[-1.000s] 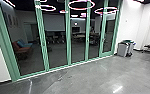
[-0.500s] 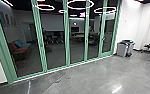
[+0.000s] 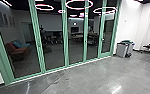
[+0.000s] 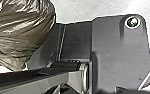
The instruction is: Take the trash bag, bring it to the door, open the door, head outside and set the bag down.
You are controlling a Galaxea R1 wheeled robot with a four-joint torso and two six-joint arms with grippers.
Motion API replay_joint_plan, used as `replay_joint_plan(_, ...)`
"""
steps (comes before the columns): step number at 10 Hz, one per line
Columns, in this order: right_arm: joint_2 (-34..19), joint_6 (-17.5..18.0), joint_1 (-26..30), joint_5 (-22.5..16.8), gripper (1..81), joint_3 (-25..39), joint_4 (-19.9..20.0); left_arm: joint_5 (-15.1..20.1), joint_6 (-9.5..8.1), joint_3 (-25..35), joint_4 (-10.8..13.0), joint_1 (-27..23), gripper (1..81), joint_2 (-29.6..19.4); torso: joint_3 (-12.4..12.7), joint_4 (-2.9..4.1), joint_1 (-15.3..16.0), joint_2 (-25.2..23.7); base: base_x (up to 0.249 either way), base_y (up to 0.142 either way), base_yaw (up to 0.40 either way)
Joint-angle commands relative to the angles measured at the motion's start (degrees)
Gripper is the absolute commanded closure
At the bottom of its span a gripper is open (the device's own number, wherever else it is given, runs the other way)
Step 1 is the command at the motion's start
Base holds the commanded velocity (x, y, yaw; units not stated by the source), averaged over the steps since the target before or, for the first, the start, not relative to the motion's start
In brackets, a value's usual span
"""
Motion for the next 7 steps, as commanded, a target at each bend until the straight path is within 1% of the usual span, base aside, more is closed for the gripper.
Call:
replay_joint_plan(1,0.63,-0.22,3.17,-2.65,1.0,0.47,-0.16,3.52,0.16,-0.18,-0.03,-4.44,81.1,-0.21,0.00,0.00,0.00,0.00,0.098,-0.061,0.000)
replay_joint_plan(7,0.63,-0.22,3.17,-2.65,1.0,0.39,-0.16,3.52,0.16,-0.18,-0.03,-4.44,81.1,-0.12,0.00,0.00,-0.02,0.00,0.098,0.000,0.000)
